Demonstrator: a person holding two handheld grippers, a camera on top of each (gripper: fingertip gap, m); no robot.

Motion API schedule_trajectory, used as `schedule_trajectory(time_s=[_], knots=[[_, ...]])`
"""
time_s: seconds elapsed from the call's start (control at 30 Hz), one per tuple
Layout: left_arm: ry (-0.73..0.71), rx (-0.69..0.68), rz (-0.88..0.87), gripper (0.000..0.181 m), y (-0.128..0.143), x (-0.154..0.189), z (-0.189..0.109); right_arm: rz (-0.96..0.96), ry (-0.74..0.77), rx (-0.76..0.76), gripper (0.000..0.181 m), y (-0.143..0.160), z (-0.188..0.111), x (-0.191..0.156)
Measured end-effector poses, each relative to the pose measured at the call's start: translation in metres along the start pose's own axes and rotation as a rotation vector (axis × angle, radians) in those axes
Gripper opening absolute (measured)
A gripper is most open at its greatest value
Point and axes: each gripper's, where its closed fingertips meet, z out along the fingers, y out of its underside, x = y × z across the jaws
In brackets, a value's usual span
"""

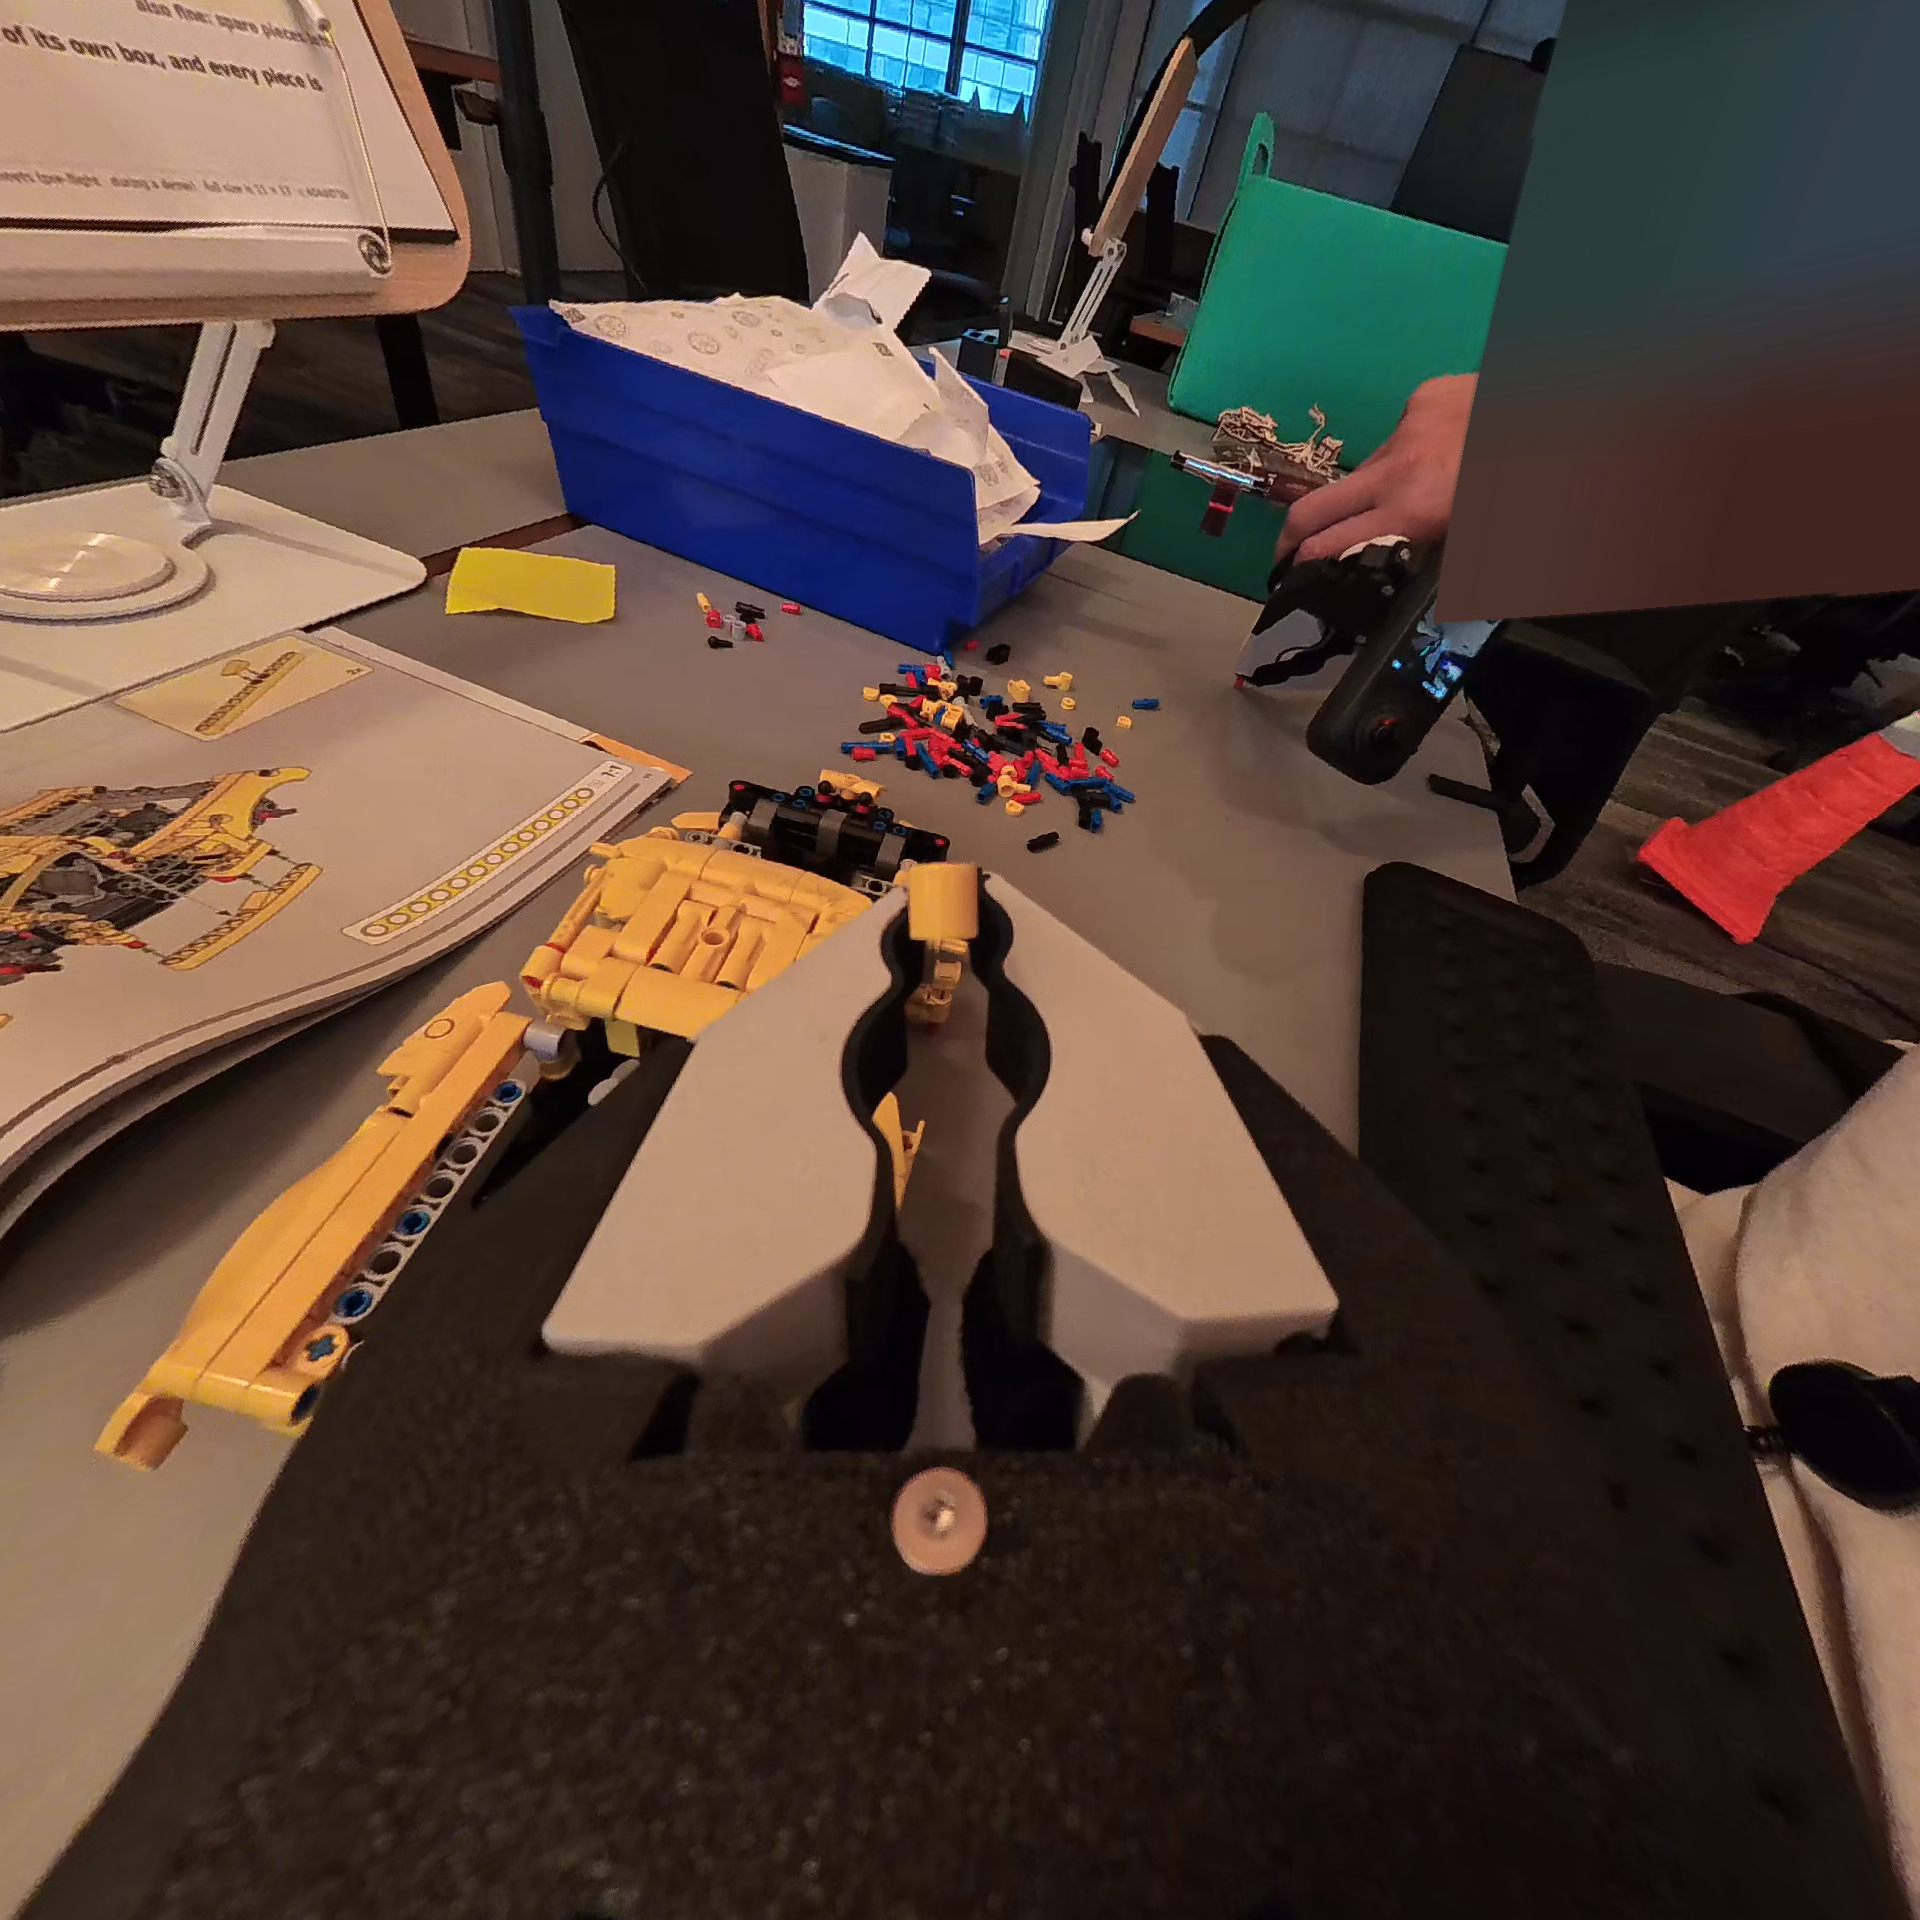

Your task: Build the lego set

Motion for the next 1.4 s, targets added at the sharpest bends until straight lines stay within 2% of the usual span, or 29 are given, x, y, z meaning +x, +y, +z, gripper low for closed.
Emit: schedule_trajectory(time_s=[0.43, 0.57, 0.7, 0.87, 0.93, 1.0, 1.1, 1.4], knots=[[0.004, 0.002, 0.001, 0.007, 0.0, 0.001, 0.0, 0.059, -0.021, 0.024, 0.011, 0.005, 0.001, -0.002], [0.002, 0.001, 0.003, 0.008, 0.0, 0.001, 0.0, 0.098, -0.036, 0.049, 0.019, 0.009, 0.001, -0.006], [0.006, 0.004, -0.006, 0.007, 0.0, 0.0, 0.0, 0.319, -0.113, 0.205, 0.022, 0.021, -0.004, -0.003], [0.014, 0.003, -0.004, 0.007, 0.0, 0.003, 0.0, 0.755, -0.349, 0.604, 0.023, 0.016, -0.008, 0.002], [0.015, 0.002, -0.004, 0.007, 0.0, 0.003, 0.0, 0.873, -0.448, 0.702, 0.024, 0.01, -0.005, -0.001], [0.014, 0.002, -0.005, 0.007, 0.0, 0.002, 0.0, 0.934, -0.493, 0.752, 0.025, 0.005, -0.002, -0.003], [0.013, 0.004, -0.012, 0.007, 0.0, 0.001, 0.0, 0.972, -0.474, 0.805, 0.019, 0.001, -0.003, 0.001], [0.015, -0.002, -0.011, 0.007, 0.001, 0.002, 0.001, 0.976, -0.475, 0.796, 0.01, -0.003, 0.001, 0.001]])
